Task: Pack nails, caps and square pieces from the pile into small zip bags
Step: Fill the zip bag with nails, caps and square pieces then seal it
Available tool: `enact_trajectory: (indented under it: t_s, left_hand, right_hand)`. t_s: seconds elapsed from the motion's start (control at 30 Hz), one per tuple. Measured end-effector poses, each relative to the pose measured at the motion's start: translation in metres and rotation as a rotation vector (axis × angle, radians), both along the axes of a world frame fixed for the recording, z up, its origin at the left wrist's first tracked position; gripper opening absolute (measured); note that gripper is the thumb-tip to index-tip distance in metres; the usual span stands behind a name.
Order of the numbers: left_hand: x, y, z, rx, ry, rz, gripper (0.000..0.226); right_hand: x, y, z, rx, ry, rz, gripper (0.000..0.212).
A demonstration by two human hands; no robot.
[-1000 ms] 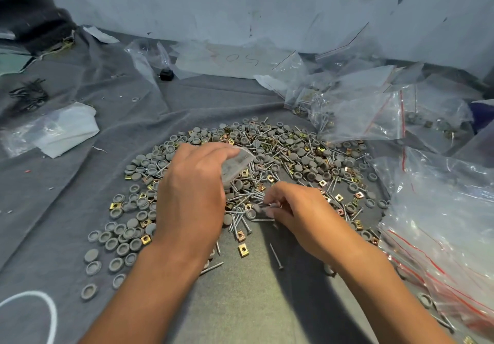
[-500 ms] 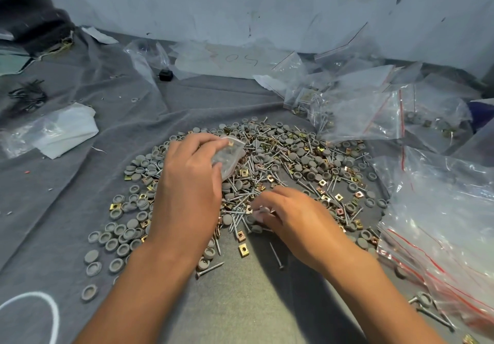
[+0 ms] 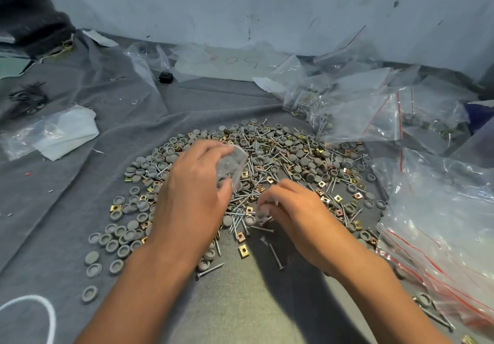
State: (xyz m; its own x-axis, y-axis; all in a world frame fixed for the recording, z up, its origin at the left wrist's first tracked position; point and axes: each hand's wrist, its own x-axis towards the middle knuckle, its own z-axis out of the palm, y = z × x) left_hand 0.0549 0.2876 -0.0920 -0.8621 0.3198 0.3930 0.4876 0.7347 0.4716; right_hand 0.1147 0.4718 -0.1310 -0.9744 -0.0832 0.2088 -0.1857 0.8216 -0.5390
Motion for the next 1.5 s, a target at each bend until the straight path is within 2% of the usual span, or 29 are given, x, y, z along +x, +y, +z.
enact_trajectory:
  t_s: [0.1,0.2,0.33,0.5,0.6,0.67,0.8,0.9,1.0,1.13,1.2,1.27,1.4,1.5]
  left_hand:
    - [0.001,0.002,-0.001,-0.012,-0.011,-0.054,0.054]
    - [0.002,0.004,-0.001,-0.002,-0.028,-0.121,0.055]
    - [0.004,0.006,-0.002,-0.011,-0.04,-0.129,0.061]
    - [0.004,0.007,-0.001,-0.015,-0.043,-0.144,0.061]
    - [0.004,0.006,0.001,0.013,-0.033,-0.103,0.054]
    - [0.001,0.003,0.003,0.06,-0.031,-0.038,0.052]
    - [-0.004,-0.008,0.011,0.116,-0.027,0.055,0.056]
    - [-0.005,-0.011,0.012,0.112,-0.023,0.06,0.055]
    - [-0.005,-0.013,0.011,0.099,-0.029,0.054,0.055]
    - [-0.007,-0.012,0.01,0.093,-0.034,0.042,0.055]
    - [-0.007,-0.011,0.009,0.081,-0.037,0.032,0.054]
    - [-0.005,-0.01,0.007,0.071,-0.044,0.021,0.054]
    - [0.003,0.0,0.003,0.053,-0.037,-0.056,0.053]
    - [0.008,0.008,-0.001,0.054,-0.031,-0.123,0.047]
  right_hand:
    - [-0.005,-0.008,0.013,-0.203,0.226,-0.06,0.016]
    - [-0.011,-0.022,0.022,-0.216,0.425,-0.077,0.008]
    - [-0.012,-0.032,0.017,-0.265,0.451,-0.166,0.023]
    - [-0.014,-0.031,0.016,-0.169,0.498,-0.087,0.015]
    - [-0.016,-0.024,0.015,-0.177,0.536,-0.095,0.014]
    - [-0.019,-0.011,0.013,-0.156,0.5,-0.16,0.013]
    - [-0.037,0.004,0.002,-0.012,0.157,-0.206,0.02]
    - [-0.058,-0.004,0.0,0.09,0.017,-0.147,0.028]
    - [-0.07,-0.011,0.0,0.158,0.016,-0.127,0.027]
    - [-0.068,-0.013,0.001,0.216,0.009,-0.139,0.013]
    - [-0.061,-0.01,0.004,0.087,-0.014,-0.147,0.014]
    - [-0.049,-0.007,0.01,-0.142,-0.03,-0.146,0.018]
    - [-0.022,-0.004,0.019,-0.526,-0.02,-0.062,0.01]
    - [-0.013,-0.006,0.022,-0.644,0.024,-0.036,0.007]
